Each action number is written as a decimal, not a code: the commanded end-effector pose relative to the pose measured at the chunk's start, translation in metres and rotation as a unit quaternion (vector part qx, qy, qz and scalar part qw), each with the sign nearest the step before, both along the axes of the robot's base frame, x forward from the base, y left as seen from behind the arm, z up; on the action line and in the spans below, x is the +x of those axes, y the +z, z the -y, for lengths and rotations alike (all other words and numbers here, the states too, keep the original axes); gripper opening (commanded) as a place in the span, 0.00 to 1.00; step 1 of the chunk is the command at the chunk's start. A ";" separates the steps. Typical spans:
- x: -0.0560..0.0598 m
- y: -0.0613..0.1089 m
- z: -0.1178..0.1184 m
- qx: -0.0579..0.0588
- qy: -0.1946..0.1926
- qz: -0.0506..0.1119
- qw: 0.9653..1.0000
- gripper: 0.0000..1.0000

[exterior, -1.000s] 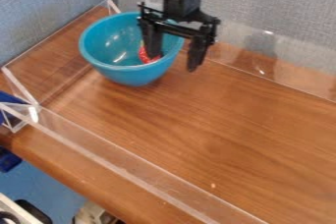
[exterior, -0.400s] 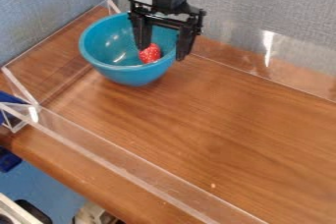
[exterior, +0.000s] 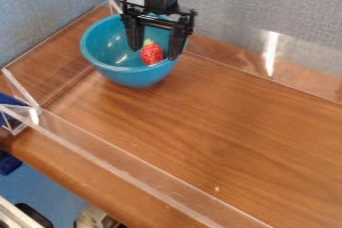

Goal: Remove the strawberry from inside the blue bowl and put it on the table

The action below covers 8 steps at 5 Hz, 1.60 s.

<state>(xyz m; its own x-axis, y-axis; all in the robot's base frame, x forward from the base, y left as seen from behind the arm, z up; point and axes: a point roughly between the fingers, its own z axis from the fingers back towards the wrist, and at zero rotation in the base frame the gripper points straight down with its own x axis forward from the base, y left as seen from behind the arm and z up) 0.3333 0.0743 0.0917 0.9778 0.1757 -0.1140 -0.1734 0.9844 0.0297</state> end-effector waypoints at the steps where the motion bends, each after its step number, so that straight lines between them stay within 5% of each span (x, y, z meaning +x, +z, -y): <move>1: 0.008 0.010 -0.013 0.010 0.018 0.022 1.000 1.00; 8: 0.020 -0.004 -0.036 0.007 0.053 0.008 0.999 1.00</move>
